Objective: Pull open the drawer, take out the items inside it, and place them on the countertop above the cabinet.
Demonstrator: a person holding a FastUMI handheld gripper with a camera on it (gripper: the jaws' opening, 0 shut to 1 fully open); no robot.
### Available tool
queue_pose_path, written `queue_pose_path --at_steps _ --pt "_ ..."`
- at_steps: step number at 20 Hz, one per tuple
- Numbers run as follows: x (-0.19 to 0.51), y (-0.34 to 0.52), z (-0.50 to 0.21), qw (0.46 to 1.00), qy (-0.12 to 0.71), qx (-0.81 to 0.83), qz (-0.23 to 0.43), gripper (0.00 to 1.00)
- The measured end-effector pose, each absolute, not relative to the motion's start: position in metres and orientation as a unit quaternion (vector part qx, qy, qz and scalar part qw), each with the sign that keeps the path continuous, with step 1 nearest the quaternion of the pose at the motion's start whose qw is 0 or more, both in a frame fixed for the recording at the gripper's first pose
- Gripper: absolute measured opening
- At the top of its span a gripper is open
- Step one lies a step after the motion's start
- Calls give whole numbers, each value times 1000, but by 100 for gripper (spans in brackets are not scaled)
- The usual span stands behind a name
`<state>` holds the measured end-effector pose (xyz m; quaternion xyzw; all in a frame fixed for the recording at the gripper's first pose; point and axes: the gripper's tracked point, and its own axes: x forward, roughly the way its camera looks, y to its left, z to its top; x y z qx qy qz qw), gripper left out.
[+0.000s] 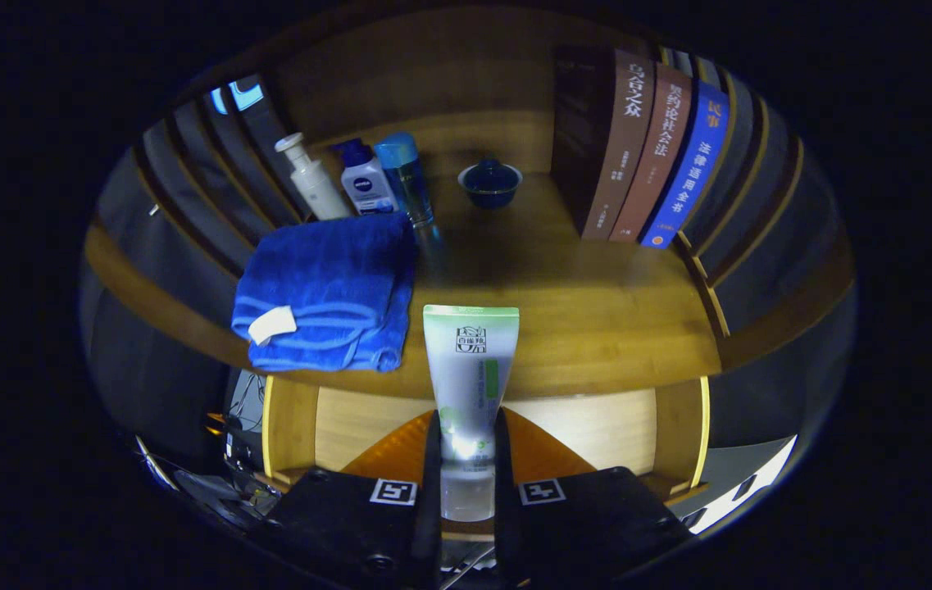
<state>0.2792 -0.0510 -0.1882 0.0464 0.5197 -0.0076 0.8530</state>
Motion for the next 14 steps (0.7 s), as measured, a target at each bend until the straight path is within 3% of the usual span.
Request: queue_pose_path --at_steps 6,14 --pt "340 -66 -218 847 530 24 -32 30" --pt "371 -68 -233 840 541 24 -31 34"
